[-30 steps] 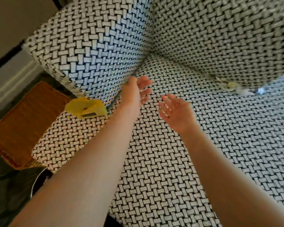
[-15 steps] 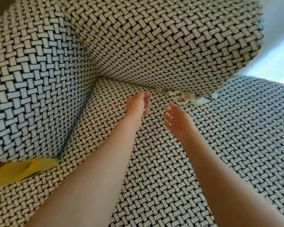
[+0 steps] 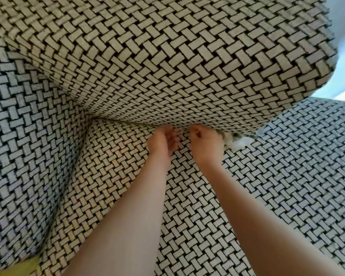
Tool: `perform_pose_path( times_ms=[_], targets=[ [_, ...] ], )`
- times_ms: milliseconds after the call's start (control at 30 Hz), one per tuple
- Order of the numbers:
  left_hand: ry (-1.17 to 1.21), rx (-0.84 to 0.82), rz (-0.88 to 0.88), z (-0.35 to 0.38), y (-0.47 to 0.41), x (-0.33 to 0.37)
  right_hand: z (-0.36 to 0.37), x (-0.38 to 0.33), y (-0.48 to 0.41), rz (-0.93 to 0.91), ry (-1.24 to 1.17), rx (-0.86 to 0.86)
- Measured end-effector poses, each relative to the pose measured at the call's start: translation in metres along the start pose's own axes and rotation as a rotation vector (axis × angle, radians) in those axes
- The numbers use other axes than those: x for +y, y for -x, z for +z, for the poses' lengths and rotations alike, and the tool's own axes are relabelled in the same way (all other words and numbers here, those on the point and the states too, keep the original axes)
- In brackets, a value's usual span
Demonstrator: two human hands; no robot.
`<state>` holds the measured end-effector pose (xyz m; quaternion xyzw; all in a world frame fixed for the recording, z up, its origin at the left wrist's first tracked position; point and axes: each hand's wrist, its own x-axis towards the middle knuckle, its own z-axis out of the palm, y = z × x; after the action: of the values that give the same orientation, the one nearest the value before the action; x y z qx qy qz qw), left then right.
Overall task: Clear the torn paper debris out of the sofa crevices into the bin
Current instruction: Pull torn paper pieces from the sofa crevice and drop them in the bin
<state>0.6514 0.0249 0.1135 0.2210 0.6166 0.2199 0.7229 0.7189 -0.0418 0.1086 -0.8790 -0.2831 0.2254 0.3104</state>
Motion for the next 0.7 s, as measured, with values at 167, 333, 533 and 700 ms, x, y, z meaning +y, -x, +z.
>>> perform_pose_path(
  times_ms=[167, 333, 533, 700],
  targets=[
    [-0.014, 0.032, -0.082, 0.0, -0.009, -0.001, 0.019, 0.005, -0.011, 0.02, 0.368, 0.094],
    [-0.08, 0.087, -0.092, 0.004, -0.007, -0.001, 0.023, 0.006, -0.013, 0.045, 0.475, 0.051],
    [-0.041, 0.098, -0.152, 0.005, -0.011, 0.006, 0.022, -0.003, -0.022, 0.136, 0.397, 0.02],
    [0.018, 0.014, -0.159, 0.002, -0.012, 0.005, 0.023, -0.01, -0.023, 0.235, 0.339, 0.031]
  ],
)
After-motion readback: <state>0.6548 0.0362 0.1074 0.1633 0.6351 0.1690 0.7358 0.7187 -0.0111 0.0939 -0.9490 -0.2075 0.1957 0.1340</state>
